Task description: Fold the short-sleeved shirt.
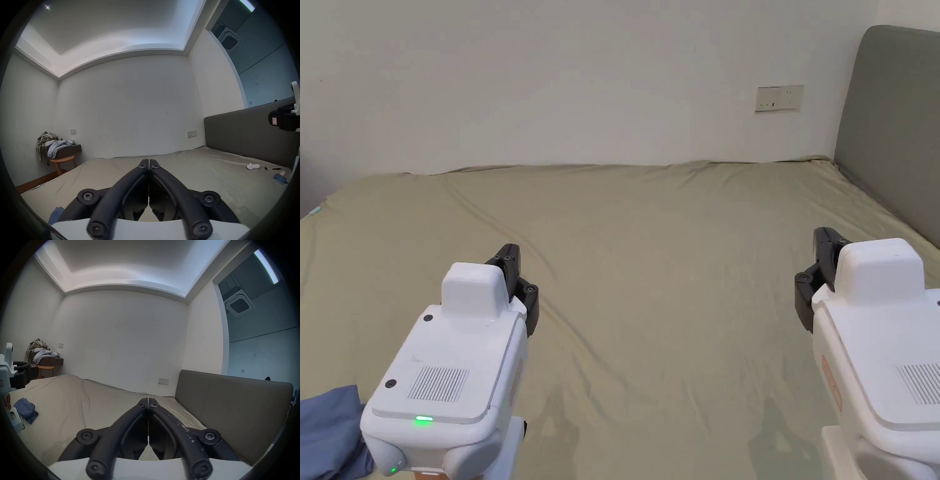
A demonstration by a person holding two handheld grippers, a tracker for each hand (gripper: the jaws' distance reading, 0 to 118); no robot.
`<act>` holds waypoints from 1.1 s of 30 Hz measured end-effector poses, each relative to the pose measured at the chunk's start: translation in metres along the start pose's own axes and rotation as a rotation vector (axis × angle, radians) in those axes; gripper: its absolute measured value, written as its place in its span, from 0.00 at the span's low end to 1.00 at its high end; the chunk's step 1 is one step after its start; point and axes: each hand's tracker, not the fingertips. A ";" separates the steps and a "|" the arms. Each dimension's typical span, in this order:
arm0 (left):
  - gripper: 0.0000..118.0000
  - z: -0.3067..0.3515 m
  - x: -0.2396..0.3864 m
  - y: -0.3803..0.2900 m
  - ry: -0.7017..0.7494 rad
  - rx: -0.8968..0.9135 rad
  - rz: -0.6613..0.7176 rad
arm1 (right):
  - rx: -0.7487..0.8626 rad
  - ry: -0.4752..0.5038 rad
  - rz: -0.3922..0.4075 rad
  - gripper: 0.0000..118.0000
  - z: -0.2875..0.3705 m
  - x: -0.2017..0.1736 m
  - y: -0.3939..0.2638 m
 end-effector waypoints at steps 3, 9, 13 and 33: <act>0.00 0.000 -0.001 -0.001 0.000 -0.003 0.005 | -0.003 -0.001 0.002 0.02 0.000 -0.001 0.000; 0.00 -0.001 -0.001 -0.002 -0.005 -0.006 -0.001 | -0.007 0.001 0.001 0.02 -0.001 -0.001 -0.002; 0.00 -0.001 -0.001 -0.003 -0.003 -0.010 -0.001 | -0.010 0.004 0.002 0.02 -0.002 -0.002 -0.001; 1.00 -0.019 -0.009 0.000 0.007 -0.035 0.056 | -0.005 0.005 -0.023 1.00 -0.003 -0.001 -0.004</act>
